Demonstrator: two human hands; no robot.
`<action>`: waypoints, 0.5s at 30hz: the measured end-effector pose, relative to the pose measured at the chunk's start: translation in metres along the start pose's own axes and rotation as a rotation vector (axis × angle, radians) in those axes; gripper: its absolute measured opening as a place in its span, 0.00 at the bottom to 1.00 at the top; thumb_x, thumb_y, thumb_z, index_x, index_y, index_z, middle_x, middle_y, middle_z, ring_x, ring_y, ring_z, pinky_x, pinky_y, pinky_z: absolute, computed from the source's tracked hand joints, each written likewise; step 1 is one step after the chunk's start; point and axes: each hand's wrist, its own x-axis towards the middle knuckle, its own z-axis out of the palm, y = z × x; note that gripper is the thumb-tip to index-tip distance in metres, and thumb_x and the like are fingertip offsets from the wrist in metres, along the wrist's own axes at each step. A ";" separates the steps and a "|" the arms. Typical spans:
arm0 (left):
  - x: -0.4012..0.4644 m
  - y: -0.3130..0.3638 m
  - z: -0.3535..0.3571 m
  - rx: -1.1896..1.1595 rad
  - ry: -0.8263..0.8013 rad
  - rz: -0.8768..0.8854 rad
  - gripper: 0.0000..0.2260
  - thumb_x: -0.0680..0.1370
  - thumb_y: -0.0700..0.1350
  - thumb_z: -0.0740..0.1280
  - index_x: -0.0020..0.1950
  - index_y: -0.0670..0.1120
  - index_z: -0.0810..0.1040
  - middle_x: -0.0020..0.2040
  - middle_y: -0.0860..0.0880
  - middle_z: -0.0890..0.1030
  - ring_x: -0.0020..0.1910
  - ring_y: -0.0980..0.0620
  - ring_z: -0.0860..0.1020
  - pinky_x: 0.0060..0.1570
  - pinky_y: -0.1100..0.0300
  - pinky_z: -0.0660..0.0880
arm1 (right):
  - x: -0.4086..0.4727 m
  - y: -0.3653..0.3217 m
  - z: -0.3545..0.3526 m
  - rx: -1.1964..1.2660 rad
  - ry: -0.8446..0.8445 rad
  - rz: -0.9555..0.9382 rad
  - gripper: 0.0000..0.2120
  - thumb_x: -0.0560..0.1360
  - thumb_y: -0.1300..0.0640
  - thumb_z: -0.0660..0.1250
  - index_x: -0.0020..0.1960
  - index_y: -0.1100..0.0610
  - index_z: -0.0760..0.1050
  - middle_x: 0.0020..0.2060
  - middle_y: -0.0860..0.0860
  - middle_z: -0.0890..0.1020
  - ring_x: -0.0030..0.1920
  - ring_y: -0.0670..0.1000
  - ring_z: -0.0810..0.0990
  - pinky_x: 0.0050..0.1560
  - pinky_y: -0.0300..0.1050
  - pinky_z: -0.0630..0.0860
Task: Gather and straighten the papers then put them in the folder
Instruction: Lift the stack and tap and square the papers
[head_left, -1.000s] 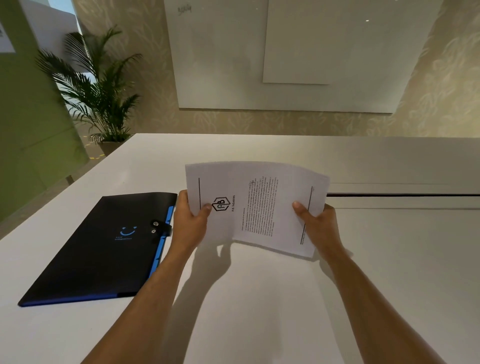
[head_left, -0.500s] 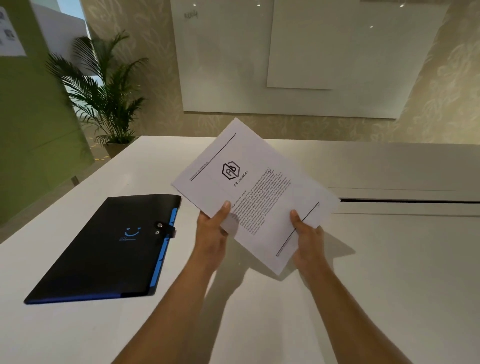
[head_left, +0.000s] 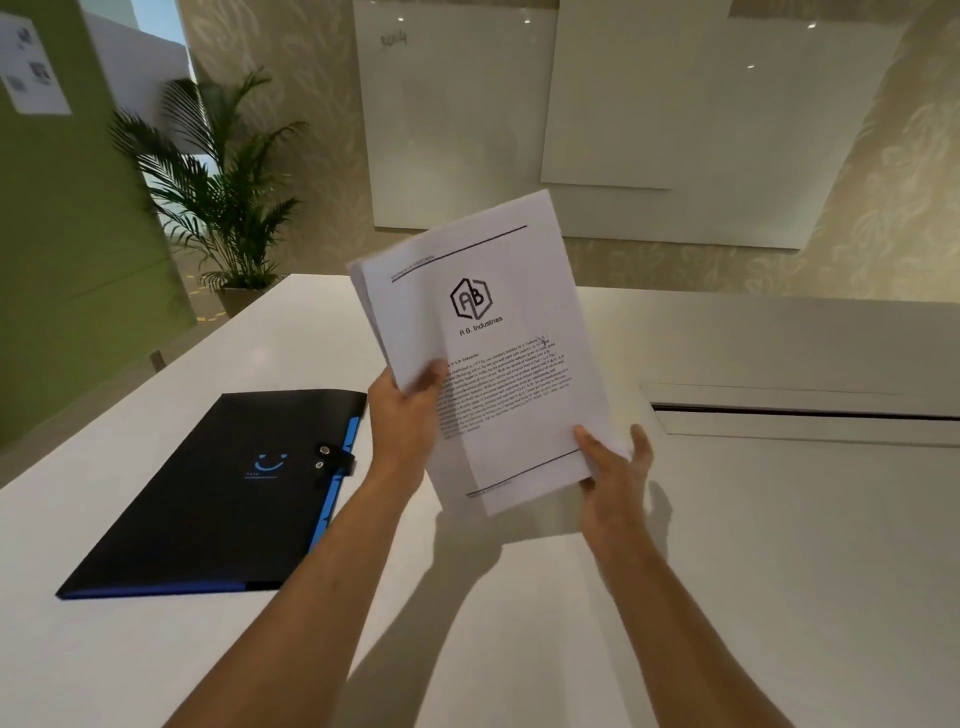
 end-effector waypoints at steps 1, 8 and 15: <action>0.002 0.004 -0.004 0.025 -0.036 0.024 0.04 0.77 0.43 0.69 0.50 0.51 0.76 0.46 0.52 0.82 0.46 0.52 0.82 0.33 0.65 0.78 | 0.005 -0.009 -0.003 -0.070 -0.002 -0.037 0.44 0.64 0.61 0.78 0.74 0.49 0.59 0.66 0.56 0.75 0.62 0.54 0.78 0.60 0.50 0.76; 0.005 0.011 -0.016 0.225 -0.309 0.116 0.06 0.78 0.43 0.68 0.55 0.48 0.78 0.48 0.51 0.83 0.47 0.50 0.82 0.37 0.64 0.80 | 0.016 -0.064 0.014 -0.430 -0.426 -0.222 0.33 0.66 0.58 0.74 0.69 0.56 0.68 0.55 0.53 0.83 0.54 0.52 0.84 0.52 0.47 0.81; 0.005 0.012 -0.012 0.156 -0.252 0.140 0.07 0.78 0.42 0.68 0.56 0.47 0.78 0.49 0.50 0.83 0.48 0.48 0.82 0.41 0.59 0.83 | -0.002 -0.075 0.042 -0.541 -0.379 -0.443 0.18 0.69 0.58 0.71 0.58 0.53 0.74 0.51 0.50 0.84 0.49 0.52 0.85 0.48 0.50 0.83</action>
